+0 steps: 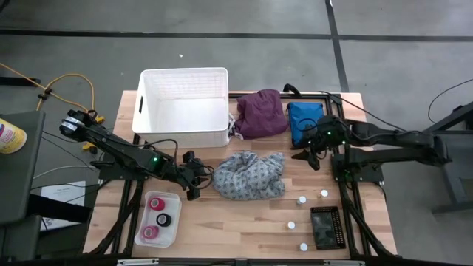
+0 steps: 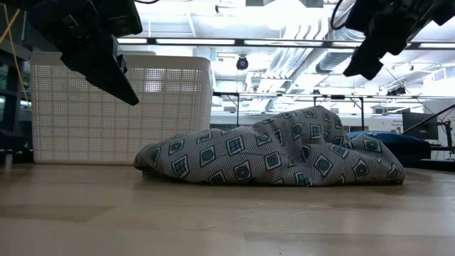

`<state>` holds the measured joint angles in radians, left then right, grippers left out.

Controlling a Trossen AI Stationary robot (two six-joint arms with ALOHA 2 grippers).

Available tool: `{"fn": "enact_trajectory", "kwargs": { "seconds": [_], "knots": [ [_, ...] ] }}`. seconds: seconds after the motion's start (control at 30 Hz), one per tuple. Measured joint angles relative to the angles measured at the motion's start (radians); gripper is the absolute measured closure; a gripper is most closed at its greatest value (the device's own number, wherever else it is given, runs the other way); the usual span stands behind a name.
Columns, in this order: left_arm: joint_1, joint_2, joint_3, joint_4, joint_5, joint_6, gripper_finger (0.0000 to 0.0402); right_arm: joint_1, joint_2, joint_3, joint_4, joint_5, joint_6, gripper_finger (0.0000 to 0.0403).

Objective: Pick & place medical supplies in basket/bin
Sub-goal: Put the top blue pill bottle into the black bin

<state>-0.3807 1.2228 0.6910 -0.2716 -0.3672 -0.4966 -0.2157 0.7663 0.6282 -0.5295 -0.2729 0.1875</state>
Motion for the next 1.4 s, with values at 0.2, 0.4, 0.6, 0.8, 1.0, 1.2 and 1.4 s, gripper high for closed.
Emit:
{"fn": "enact_trajectory", "kwargs": {
  "seconds": [0.2,0.4,0.6,0.8,1.0,1.2,1.4],
  "knots": [
    [0.0,0.0,0.0,0.0,0.0,0.0,0.0327,0.015,0.117,0.051,0.028,0.002,-0.008,0.0221],
    [0.0,0.0,0.0,0.0,0.0,0.0,0.0327,0.065,0.245,0.145,0.053,0.006,-0.034,0.0221],
    [0.0,0.0,0.0,0.001,0.0,0.0,0.0327,0.095,0.35,0.221,0.081,0.012,-0.035,0.0221],
    [0.0,0.0,0.0,0.005,0.0,0.0,0.0327,0.107,0.432,0.278,0.099,0.011,-0.047,0.0221],
    [0.0,0.0,0.0,0.01,0.0,0.0,0.0327,0.107,0.451,0.292,0.1,0.009,-0.061,0.0221],
    [0.0,0.0,0.0,0.028,0.0,0.0,0.0327,0.122,0.451,0.292,0.085,0.008,-0.085,0.0221],
    [0.0,0.0,0.0,0.043,0.0,0.0,0.0327,0.181,0.45,0.292,0.029,0.007,-0.142,0.0221]
  ]
}}
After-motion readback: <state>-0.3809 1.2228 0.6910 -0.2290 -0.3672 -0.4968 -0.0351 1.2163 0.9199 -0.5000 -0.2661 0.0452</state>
